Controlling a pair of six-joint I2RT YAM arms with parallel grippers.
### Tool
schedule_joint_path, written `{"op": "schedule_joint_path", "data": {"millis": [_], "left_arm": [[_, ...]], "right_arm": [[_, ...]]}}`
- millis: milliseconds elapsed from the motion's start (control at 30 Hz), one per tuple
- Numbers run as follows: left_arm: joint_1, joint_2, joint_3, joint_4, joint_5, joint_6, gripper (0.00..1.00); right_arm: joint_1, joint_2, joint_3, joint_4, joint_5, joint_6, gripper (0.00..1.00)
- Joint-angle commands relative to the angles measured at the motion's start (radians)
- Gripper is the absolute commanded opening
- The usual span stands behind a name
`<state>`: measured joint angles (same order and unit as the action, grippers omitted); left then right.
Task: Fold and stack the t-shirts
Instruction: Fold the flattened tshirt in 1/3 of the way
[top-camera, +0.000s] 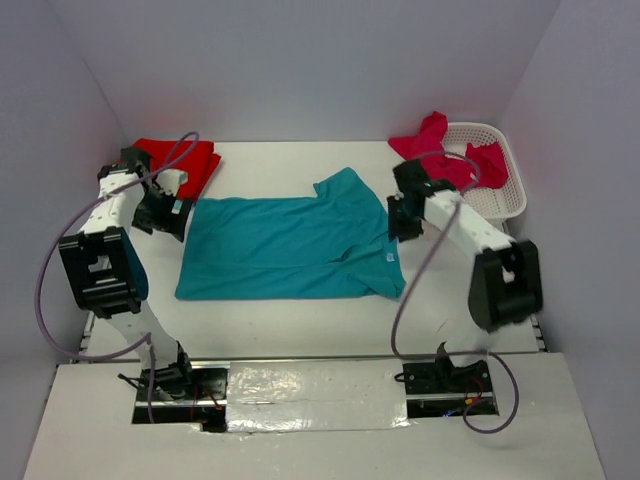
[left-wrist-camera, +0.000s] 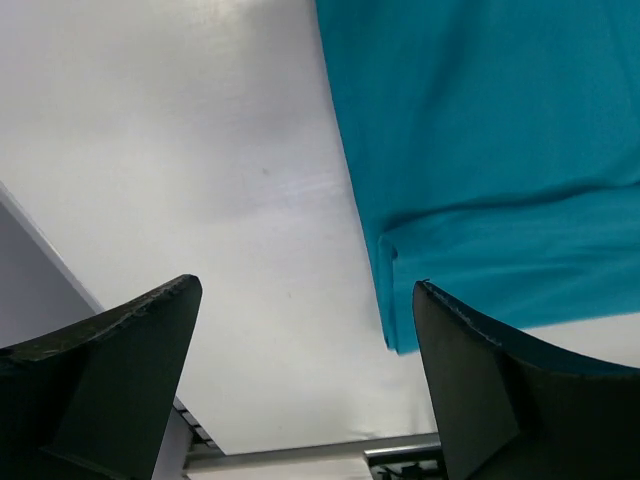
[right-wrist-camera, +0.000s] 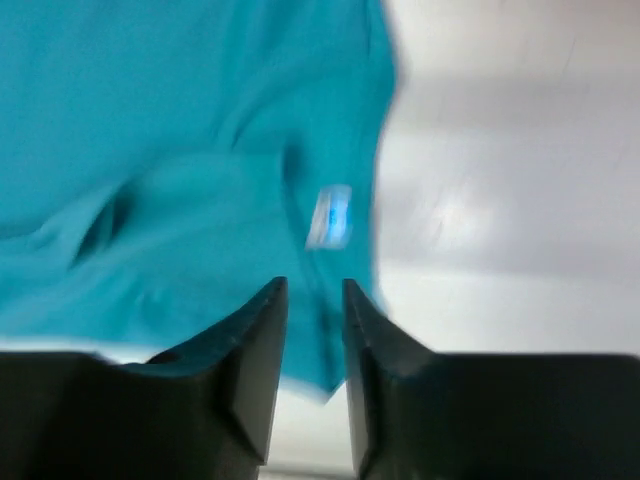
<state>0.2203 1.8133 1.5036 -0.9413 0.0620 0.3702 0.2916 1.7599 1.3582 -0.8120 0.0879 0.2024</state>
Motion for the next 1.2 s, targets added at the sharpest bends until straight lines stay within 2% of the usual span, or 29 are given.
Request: {"op": "schedule_joint_path", "data": {"millis": [0,33,67,100,133,233,400,500,600,633,667,700,733,767,800,933,1067,1133,1167], "left_arm": [[0.01,-0.077,-0.066,-0.114,0.091,-0.019,0.99],[0.008,-0.077,-0.15,-0.12,0.079,-0.014,0.99],[0.005,-0.075,-0.192,-0.107,0.058,-0.013,0.99],[0.004,-0.063,-0.227,-0.084,0.033,-0.017,0.99],[0.004,-0.055,-0.271,-0.062,0.006,-0.022,0.99],[0.004,-0.014,-0.284,-0.01,0.002,-0.043,0.99],[0.001,0.014,-0.283,0.022,0.042,-0.071,0.99],[-0.012,0.03,-0.318,0.035,0.062,-0.07,0.93],[-0.033,0.035,-0.358,0.058,0.065,-0.065,0.75],[-0.035,0.04,-0.367,0.067,0.064,-0.066,0.55],[-0.038,0.044,-0.376,0.075,0.062,-0.066,0.41],[-0.041,0.047,-0.385,0.085,0.052,-0.068,0.21],[-0.039,0.053,-0.387,0.09,0.042,-0.067,0.0],[-0.039,0.055,-0.39,0.096,0.03,-0.062,0.0],[-0.039,0.052,-0.396,0.113,-0.006,-0.054,0.0],[-0.036,0.018,-0.404,0.145,-0.097,-0.014,0.0],[-0.039,0.021,-0.393,0.138,-0.113,-0.013,0.0],[-0.045,0.029,-0.387,0.121,-0.079,-0.004,0.0],[-0.052,0.027,-0.391,0.113,-0.074,-0.002,0.07]], "right_arm": [[-0.02,-0.246,-0.236,0.068,-0.262,0.173,0.32],[-0.022,-0.273,-0.348,0.109,-0.305,0.19,0.21],[-0.022,-0.305,-0.39,0.125,-0.339,0.204,0.23],[-0.022,-0.315,-0.43,0.137,-0.368,0.228,0.29],[-0.022,-0.323,-0.494,0.164,-0.373,0.235,0.47],[-0.028,-0.335,-0.548,0.197,-0.404,0.239,0.57],[-0.055,-0.324,-0.57,0.205,-0.35,0.226,0.6],[-0.072,-0.316,-0.594,0.212,-0.336,0.223,0.6],[-0.084,-0.315,-0.611,0.23,-0.335,0.213,0.58],[-0.089,-0.312,-0.613,0.238,-0.335,0.213,0.52],[-0.097,-0.304,-0.614,0.247,-0.335,0.209,0.44],[-0.114,-0.297,-0.614,0.254,-0.335,0.207,0.23],[-0.127,-0.281,-0.61,0.251,-0.336,0.201,0.12],[-0.141,-0.277,-0.605,0.241,-0.332,0.197,0.02],[-0.173,-0.287,-0.594,0.222,-0.329,0.183,0.0],[-0.233,-0.346,-0.579,0.165,-0.31,0.161,0.0],[-0.235,-0.263,-0.57,0.158,-0.339,0.132,0.0],[-0.236,-0.214,-0.582,0.192,-0.346,0.132,0.08],[-0.235,-0.2,-0.579,0.2,-0.346,0.131,0.25]]}}
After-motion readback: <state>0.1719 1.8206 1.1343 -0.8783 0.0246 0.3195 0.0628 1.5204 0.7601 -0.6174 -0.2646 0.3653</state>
